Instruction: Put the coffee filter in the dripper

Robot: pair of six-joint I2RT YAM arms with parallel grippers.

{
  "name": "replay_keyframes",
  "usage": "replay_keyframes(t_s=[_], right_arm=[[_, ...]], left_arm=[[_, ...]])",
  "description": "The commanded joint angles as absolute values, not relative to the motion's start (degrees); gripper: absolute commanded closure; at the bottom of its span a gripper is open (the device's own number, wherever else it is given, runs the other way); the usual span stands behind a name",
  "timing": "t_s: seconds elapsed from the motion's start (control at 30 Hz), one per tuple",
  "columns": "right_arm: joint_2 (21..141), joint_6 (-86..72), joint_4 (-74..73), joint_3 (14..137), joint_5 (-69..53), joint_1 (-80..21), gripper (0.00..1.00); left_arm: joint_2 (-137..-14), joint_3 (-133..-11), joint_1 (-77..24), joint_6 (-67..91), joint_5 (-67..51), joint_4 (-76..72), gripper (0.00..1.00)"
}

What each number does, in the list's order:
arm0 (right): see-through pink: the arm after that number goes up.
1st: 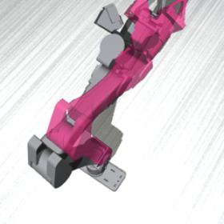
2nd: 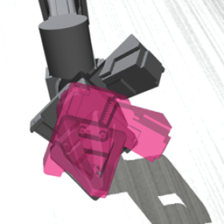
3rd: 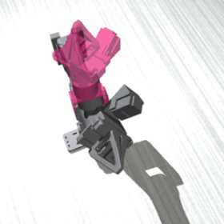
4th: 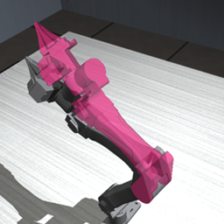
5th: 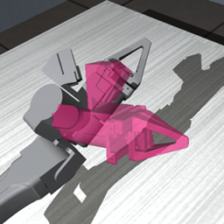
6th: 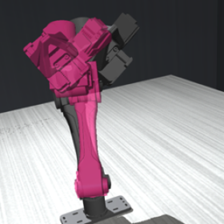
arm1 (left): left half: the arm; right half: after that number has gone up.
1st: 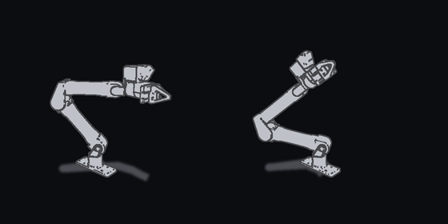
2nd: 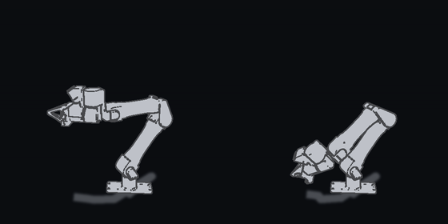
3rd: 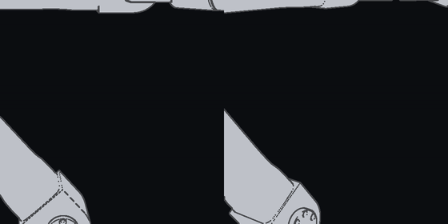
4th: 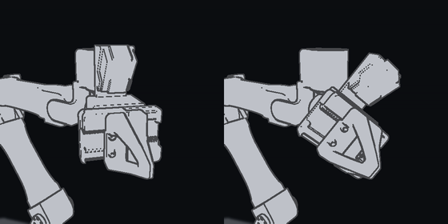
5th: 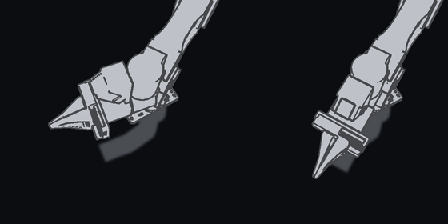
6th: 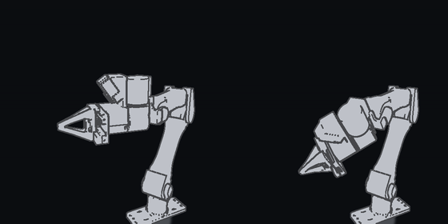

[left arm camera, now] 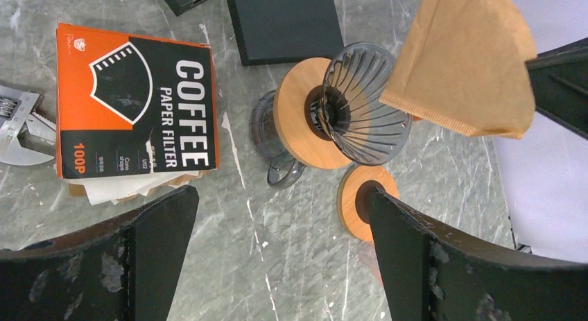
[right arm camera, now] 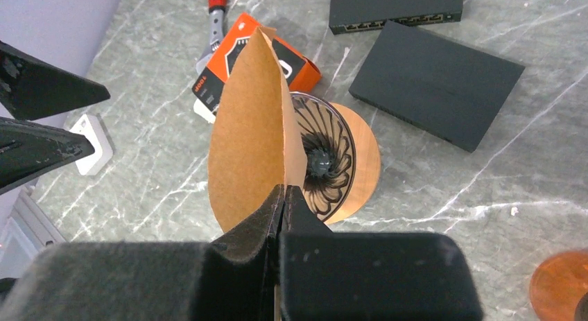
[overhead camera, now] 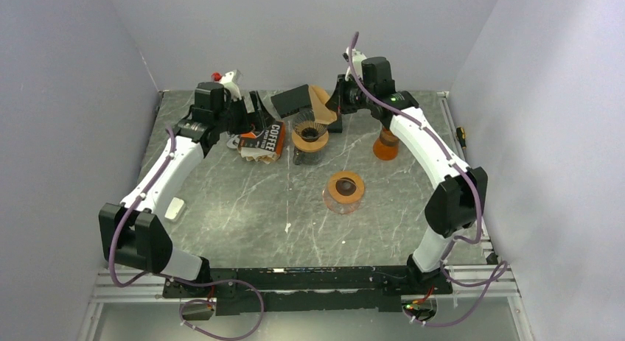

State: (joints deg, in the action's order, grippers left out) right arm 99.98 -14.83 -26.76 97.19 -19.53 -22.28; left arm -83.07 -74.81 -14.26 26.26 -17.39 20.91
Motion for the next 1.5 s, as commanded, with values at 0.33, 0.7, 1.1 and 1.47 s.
replay_keyframes(t_s=[0.33,0.7,1.1,1.47], right_arm=[[104.9,-12.4,-28.6,100.2,-12.9,-27.2,0.97],[106.2,-12.9,-28.4,100.1,-11.4,-28.3,0.6],[104.2,-14.1,-27.7,99.8,-12.5,-28.4,0.37],[103.0,-12.7,-26.4,98.8,-8.4,-28.5,0.22]], left_arm=[[-90.2,-79.1,-17.4,31.6,-19.8,17.8,0.03],[-92.6,-78.9,-19.5,34.5,-22.0,11.8,0.01],[-99.3,-86.0,-19.8,35.9,-22.0,14.1,0.01],[-106.0,-93.7,-21.9,33.2,-16.5,20.7,0.07]])
